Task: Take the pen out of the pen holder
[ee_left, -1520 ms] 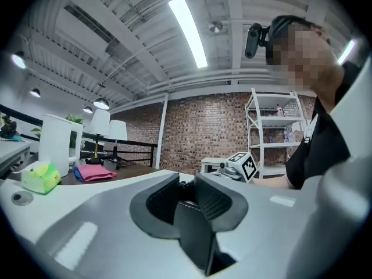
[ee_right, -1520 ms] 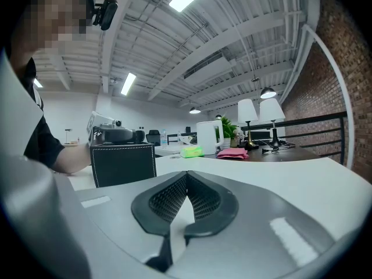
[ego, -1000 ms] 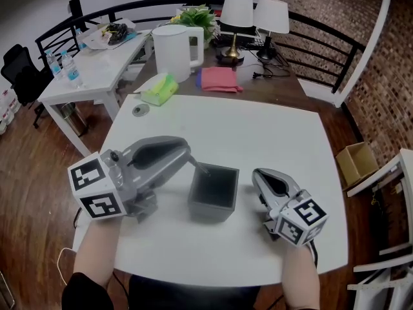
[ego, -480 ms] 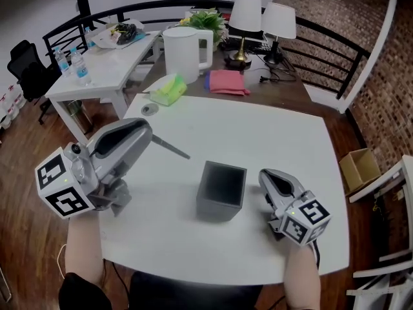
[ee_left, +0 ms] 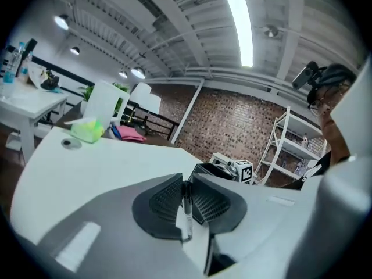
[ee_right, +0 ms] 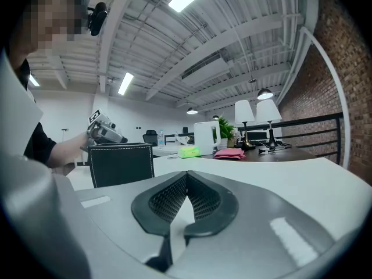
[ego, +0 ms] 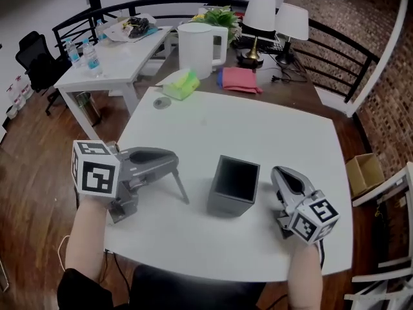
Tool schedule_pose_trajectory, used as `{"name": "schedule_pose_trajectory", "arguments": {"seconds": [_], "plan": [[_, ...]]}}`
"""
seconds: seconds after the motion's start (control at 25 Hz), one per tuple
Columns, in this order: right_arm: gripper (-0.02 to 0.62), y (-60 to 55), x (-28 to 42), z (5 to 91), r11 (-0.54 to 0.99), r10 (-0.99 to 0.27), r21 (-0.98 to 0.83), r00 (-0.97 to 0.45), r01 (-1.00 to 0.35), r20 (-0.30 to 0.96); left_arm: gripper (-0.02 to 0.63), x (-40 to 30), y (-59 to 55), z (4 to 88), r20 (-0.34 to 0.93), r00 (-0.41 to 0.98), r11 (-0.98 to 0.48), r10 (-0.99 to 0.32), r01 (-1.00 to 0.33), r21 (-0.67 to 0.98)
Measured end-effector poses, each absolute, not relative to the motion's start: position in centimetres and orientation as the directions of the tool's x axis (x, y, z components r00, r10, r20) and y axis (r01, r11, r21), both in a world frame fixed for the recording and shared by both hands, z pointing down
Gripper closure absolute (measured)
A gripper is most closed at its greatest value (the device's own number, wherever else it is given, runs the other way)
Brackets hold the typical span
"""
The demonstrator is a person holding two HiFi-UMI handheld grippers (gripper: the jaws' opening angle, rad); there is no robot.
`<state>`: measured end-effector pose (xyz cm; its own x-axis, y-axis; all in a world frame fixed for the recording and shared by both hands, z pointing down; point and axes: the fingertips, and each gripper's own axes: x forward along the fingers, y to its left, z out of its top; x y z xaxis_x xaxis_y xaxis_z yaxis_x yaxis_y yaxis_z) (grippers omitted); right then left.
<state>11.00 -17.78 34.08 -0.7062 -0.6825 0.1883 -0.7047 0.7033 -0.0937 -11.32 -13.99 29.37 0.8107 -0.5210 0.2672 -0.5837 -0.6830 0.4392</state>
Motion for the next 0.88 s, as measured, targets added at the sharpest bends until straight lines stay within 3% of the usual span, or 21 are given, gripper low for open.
{"name": "schedule_pose_trajectory", "arguments": {"seconds": [0.2,0.64,0.88], "plan": [[0.581,-17.8,10.9,34.2,0.701,-0.685,-0.096,-0.704,-0.707,0.188,0.558,-10.3,-15.4,32.2,0.290,0.810,-0.640,-0.510,-0.582,0.501],[0.581,-17.7,10.9,34.1,0.700,-0.685,-0.095,-0.704,-0.707,0.188,0.557,-8.8,-18.7,36.1,0.348,0.683,-0.513,-0.642,-0.720,0.468],[0.581,-17.6,10.9,34.1,0.701,-0.685,-0.095,-0.704,-0.707,0.187,0.557,-8.8,-19.2,35.9,0.322,0.663,-0.489,-0.676,-0.730,0.477]]}}
